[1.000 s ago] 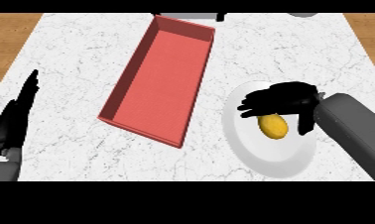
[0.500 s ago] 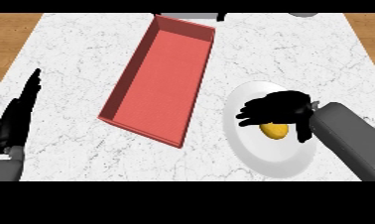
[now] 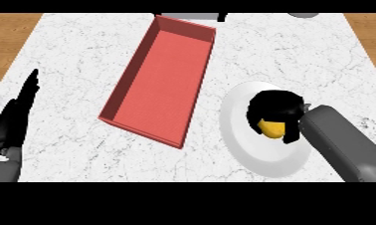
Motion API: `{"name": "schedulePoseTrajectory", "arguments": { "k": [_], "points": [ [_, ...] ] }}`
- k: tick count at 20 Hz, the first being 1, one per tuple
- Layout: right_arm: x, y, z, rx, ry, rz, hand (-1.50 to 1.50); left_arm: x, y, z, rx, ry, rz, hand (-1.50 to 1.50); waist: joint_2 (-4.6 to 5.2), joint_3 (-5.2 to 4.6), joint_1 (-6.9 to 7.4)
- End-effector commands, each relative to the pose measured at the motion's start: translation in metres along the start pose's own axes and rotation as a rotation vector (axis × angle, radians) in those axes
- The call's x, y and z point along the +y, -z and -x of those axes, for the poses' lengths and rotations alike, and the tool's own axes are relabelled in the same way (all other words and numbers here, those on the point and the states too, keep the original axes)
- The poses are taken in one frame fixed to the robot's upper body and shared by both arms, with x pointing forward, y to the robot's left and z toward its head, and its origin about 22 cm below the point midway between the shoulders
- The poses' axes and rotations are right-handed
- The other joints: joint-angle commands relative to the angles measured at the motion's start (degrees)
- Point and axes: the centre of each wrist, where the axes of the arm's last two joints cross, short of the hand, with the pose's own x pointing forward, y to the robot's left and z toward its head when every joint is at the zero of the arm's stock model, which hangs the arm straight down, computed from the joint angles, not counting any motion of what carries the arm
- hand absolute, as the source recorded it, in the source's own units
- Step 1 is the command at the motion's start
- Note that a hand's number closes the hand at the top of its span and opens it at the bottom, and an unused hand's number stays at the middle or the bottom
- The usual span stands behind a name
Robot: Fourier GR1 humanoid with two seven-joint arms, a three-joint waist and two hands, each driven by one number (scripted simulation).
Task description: Pick the lemon from the plate and place it in the cardboard box
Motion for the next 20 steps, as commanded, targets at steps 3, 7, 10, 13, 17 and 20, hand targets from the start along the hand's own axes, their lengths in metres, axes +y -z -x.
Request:
{"name": "schedulePoseTrajectory", "arguments": {
  "k": [3, 7, 10, 13, 17, 20],
  "points": [
    [-0.017, 0.016, 0.001, -0.015, -0.074, 0.167, 1.50, -0.014, -0.006, 0.009, -0.015, 0.004, 0.002, 0.00, 0.28, 0.30, 0.04],
    [-0.030, -0.012, 0.032, 0.398, 0.040, 0.295, 1.50, -0.010, 0.000, -0.004, -0.019, -0.008, 0.002, 0.00, 0.86, 0.36, 1.23],
    [-0.073, -0.029, 0.045, 0.603, 0.071, 0.421, 1.50, -0.009, 0.004, -0.007, -0.022, 0.006, 0.010, 0.00, 0.97, 0.32, 1.50],
    [-0.066, -0.031, 0.048, 0.681, -0.019, 0.508, 1.50, -0.011, 0.006, -0.014, -0.017, -0.006, 0.006, 0.00, 0.65, 0.37, 0.84],
    [-0.119, -0.044, 0.051, 0.634, -0.041, 0.664, 1.50, 0.014, 0.008, -0.001, -0.017, -0.006, 0.009, 0.00, 0.46, 0.31, 0.80],
    [-0.143, -0.052, 0.046, 0.518, -0.143, 0.801, 1.50, -0.006, 0.006, -0.011, -0.019, -0.008, -0.003, 0.00, 0.38, 0.35, 0.48]
  ]
}}
